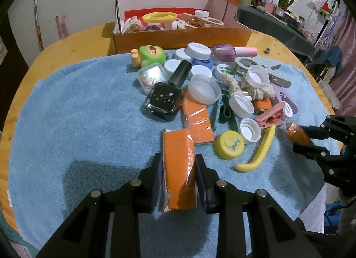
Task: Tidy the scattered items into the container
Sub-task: 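Close the right gripper on the orange wrapped roll and lift it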
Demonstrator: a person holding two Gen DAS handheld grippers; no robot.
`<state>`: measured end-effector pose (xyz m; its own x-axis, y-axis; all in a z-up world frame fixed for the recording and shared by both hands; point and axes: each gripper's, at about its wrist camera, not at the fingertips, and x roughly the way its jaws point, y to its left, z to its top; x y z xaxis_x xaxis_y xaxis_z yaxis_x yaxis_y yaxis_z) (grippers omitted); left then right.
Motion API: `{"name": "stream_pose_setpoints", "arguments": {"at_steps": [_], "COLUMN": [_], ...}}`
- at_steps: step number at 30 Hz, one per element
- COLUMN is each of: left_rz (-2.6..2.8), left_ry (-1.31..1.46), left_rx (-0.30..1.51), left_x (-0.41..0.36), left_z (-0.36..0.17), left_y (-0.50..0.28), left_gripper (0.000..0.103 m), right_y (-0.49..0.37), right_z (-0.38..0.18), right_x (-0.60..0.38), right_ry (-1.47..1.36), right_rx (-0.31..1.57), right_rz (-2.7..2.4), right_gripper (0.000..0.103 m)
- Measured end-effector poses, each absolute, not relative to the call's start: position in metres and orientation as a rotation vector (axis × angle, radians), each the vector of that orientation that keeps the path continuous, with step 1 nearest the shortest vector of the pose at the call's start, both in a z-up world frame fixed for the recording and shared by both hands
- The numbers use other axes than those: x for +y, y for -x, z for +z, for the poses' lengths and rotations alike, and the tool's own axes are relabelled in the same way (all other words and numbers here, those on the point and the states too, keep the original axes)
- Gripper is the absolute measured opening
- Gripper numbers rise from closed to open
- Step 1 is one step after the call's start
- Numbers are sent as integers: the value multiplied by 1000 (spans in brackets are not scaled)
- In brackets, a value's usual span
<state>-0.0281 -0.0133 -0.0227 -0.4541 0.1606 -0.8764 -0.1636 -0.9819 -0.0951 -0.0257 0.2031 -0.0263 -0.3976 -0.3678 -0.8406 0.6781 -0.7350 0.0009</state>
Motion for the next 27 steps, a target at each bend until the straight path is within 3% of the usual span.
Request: {"name": "stream_pose_setpoints", "arguments": {"at_steps": [27], "left_rz": [2671], "left_ry": [1246], "left_rx": [75], "left_x": [-15], "left_z": [55], "left_y": [50], "left_gripper": [30], "right_y": [53], "right_z": [33], "right_x": [179], "right_ry": [-1050], "right_rx": [420], "right_rz": [-2221], "right_gripper": [24]}}
